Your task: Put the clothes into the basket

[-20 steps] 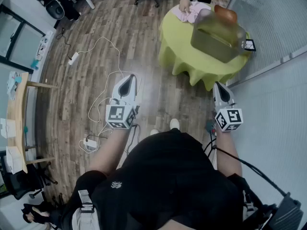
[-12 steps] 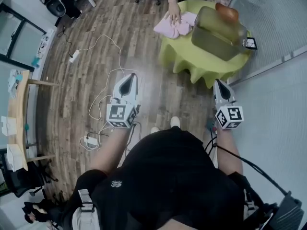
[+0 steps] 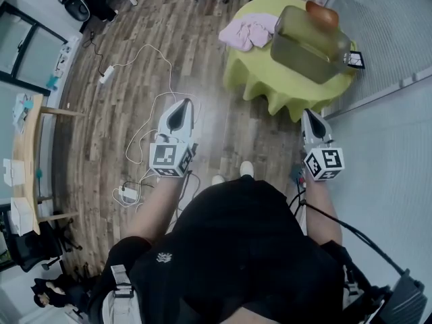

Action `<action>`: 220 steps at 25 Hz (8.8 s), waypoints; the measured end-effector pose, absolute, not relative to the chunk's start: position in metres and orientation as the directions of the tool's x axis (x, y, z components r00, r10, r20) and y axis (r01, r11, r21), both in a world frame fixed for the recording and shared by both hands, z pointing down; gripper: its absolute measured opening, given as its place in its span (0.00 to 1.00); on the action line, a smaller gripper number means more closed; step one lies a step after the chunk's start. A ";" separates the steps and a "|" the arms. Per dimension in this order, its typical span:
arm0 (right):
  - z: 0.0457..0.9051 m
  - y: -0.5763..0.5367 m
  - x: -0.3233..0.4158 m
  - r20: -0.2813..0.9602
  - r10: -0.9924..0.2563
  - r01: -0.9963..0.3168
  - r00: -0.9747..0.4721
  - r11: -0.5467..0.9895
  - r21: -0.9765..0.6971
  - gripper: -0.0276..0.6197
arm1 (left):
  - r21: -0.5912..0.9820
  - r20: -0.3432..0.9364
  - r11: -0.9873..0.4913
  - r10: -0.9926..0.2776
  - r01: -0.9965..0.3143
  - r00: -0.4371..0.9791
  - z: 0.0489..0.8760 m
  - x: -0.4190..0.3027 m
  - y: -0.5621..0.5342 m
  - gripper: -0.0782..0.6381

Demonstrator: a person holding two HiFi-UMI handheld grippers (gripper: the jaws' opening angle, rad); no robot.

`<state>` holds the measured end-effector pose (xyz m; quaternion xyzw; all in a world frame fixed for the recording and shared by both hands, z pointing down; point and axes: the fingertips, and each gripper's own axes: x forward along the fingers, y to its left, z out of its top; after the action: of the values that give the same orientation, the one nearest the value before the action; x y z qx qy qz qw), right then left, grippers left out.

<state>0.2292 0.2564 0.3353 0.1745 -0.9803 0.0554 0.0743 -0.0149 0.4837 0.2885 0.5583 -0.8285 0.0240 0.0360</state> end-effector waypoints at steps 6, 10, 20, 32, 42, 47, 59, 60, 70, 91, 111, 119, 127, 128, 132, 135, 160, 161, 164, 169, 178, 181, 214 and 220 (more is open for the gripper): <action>0.337 0.221 0.223 0.161 -0.322 -0.338 -0.933 0.937 -0.088 0.05 | -0.007 0.086 0.389 -0.917 -0.921 -0.388 0.283 -0.014 0.450 0.12; 0.349 0.179 0.216 0.159 -0.308 -0.325 -0.938 0.940 -0.101 0.05 | -0.019 0.089 0.405 -0.910 -0.914 -0.405 0.290 -0.015 0.412 0.12; 0.377 0.124 0.201 0.167 -0.303 -0.325 -0.938 0.938 -0.125 0.05 | -0.027 0.127 0.422 -0.898 -0.906 -0.422 0.317 -0.026 0.370 0.12; 0.361 0.077 0.172 0.184 -0.393 -0.413 -0.901 0.907 -0.088 0.05 | 0.017 0.100 0.314 -0.945 -0.949 -0.311 0.320 -0.081 0.287 0.12; 0.363 0.002 0.097 0.190 -0.466 -0.487 -0.864 0.870 -0.080 0.05 | 0.004 0.130 0.212 -0.969 -0.977 -0.210 0.342 -0.178 0.169 0.12; 0.343 -0.033 0.051 0.191 -0.502 -0.520 -0.843 0.852 -0.057 0.05 | 0.015 0.166 0.153 -0.975 -0.988 -0.148 0.346 -0.229 0.118 0.12; 0.349 -0.126 -0.062 0.223 -0.542 -0.547 -0.810 0.836 0.047 0.05 | 0.046 0.149 0.038 -0.988 -0.998 -0.030 0.399 -0.332 -0.005 0.12; 0.352 -0.135 -0.066 0.222 -0.545 -0.549 -0.808 0.834 0.052 0.05 | 0.045 0.143 0.023 -0.990 -0.999 -0.016 0.405 -0.335 -0.017 0.12; 0.375 -0.148 -0.055 0.216 -0.552 -0.565 -0.805 0.825 0.001 0.05 | 0.047 0.219 -0.017 -0.975 -0.999 0.027 0.438 -0.326 -0.036 0.12; 0.421 -0.155 -0.088 0.305 -0.443 -0.476 -0.843 0.878 -0.040 0.05 | 0.063 0.385 -0.039 -0.921 -0.997 0.060 0.554 -0.322 -0.029 0.36; 0.456 -0.174 -0.102 0.350 -0.434 -0.498 -0.830 0.860 -0.113 0.05 | 0.177 0.617 -0.073 -0.768 -0.981 0.168 0.677 -0.329 -0.036 0.69; 0.447 -0.181 -0.096 0.346 -0.454 -0.510 -0.822 0.855 -0.091 0.05 | 0.242 0.680 -0.035 -0.706 -0.970 0.195 0.683 -0.323 -0.036 0.38; 0.430 -0.178 -0.096 0.317 -0.459 -0.505 -0.830 0.860 -0.075 0.05 | 0.277 0.631 -0.016 -0.751 -0.961 0.194 0.643 -0.319 -0.041 0.23; 0.428 -0.178 -0.094 0.314 -0.460 -0.503 -0.831 0.862 -0.067 0.05 | 0.286 0.618 -0.011 -0.762 -0.958 0.193 0.636 -0.317 -0.044 0.23; 0.418 -0.183 -0.088 0.291 -0.466 -0.495 -0.836 0.868 -0.030 0.05 | 0.310 0.577 0.006 -0.796 -0.951 0.183 0.609 -0.310 -0.058 0.22; 0.413 -0.183 -0.084 0.267 -0.468 -0.492 -0.842 0.870 -0.028 0.05 | 0.311 0.548 0.001 -0.817 -0.950 0.178 0.592 -0.306 -0.065 0.21; 0.350 -0.174 -0.050 0.113 -0.489 -0.496 -0.865 0.868 -0.039 0.05 | 0.249 0.336 -0.034 -0.934 -0.968 0.119 0.402 -0.304 -0.095 0.21; 0.347 -0.175 -0.048 0.106 -0.489 -0.495 -0.866 0.868 -0.038 0.05 | 0.240 0.323 -0.042 -0.939 -0.970 0.121 0.393 -0.302 -0.097 0.21; 0.340 -0.177 -0.043 0.092 -0.490 -0.495 -0.867 0.868 -0.035 0.05 | 0.220 0.290 -0.062 -0.949 -0.973 0.126 0.369 -0.295 -0.104 0.21; 0.328 -0.178 -0.035 0.068 -0.500 -0.503 -0.863 0.864 -0.030 0.05 | 0.217 0.249 -0.083 -0.959 -0.973 0.137 0.338 -0.289 -0.114 0.21; 0.309 -0.189 -0.011 0.038 -0.534 -0.535 -0.845 0.844 -0.033 0.05 | 0.195 0.178 -0.162 -0.964 -0.967 0.197 0.289 -0.261 -0.133 0.21; 0.304 -0.190 -0.001 0.027 -0.546 -0.547 -0.837 0.836 -0.031 0.05 | 0.199 0.160 -0.194 -0.961 -0.961 0.227 0.278 -0.248 -0.139 0.21; 0.319 -0.203 0.148 -0.006 -0.763 -0.761 -0.647 0.646 -0.053 0.05 | 0.223 0.128 -0.540 -0.809 -0.811 0.574 0.295 -0.069 -0.205 0.21; 0.344 -0.194 0.181 -0.007 -0.782 -0.781 -0.623 0.622 -0.066 0.05 | 0.218 0.127 -0.610 -0.756 -0.762 0.642 0.316 -0.025 -0.199 0.21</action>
<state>0.1812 -0.1945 0.3436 0.4340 -0.9003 0.0280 -0.0174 -0.0250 -0.1989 0.3161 0.8972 -0.4229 0.0111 0.1265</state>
